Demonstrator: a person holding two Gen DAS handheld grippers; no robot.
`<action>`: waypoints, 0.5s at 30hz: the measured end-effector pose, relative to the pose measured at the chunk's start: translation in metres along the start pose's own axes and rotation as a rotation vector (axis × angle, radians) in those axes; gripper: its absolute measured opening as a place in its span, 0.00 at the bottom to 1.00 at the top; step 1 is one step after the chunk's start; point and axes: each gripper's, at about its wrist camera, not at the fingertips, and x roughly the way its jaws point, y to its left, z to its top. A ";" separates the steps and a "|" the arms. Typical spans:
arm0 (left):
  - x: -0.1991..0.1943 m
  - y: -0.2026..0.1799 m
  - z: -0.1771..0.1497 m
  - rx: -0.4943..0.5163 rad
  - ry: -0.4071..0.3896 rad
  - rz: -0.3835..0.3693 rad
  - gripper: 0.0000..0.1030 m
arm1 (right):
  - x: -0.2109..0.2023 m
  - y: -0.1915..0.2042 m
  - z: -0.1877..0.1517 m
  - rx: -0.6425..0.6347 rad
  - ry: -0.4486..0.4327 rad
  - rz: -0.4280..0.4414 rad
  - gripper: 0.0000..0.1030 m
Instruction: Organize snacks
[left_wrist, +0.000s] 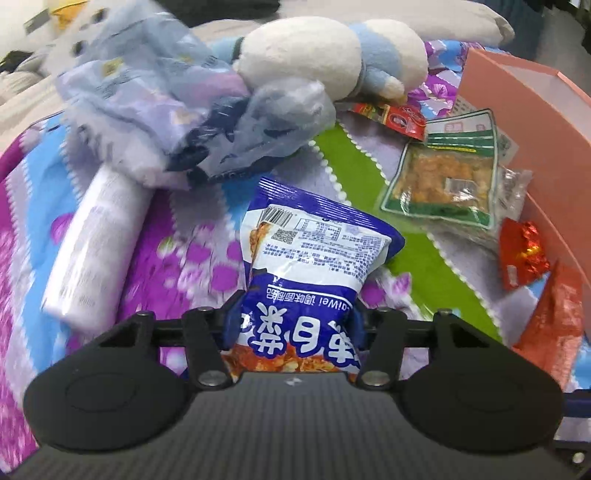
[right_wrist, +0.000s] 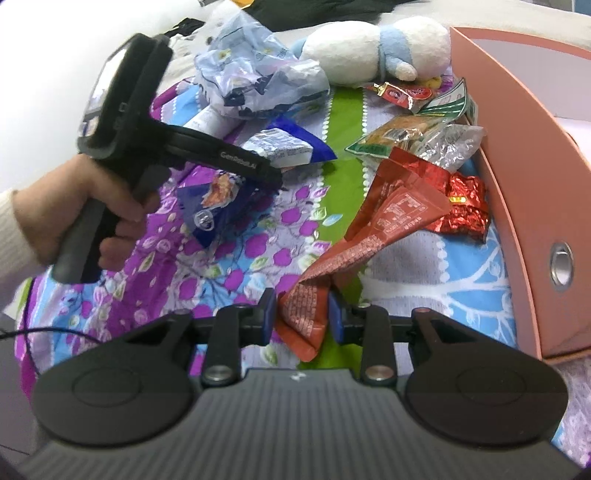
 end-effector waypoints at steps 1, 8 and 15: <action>-0.009 -0.001 -0.005 -0.024 -0.005 0.003 0.59 | -0.003 0.000 -0.003 -0.003 0.004 0.001 0.32; -0.068 -0.015 -0.043 -0.179 -0.049 0.004 0.59 | -0.024 0.003 -0.022 -0.063 0.026 0.018 0.32; -0.102 -0.024 -0.100 -0.396 -0.048 -0.057 0.59 | -0.037 0.012 -0.049 -0.142 0.063 0.039 0.32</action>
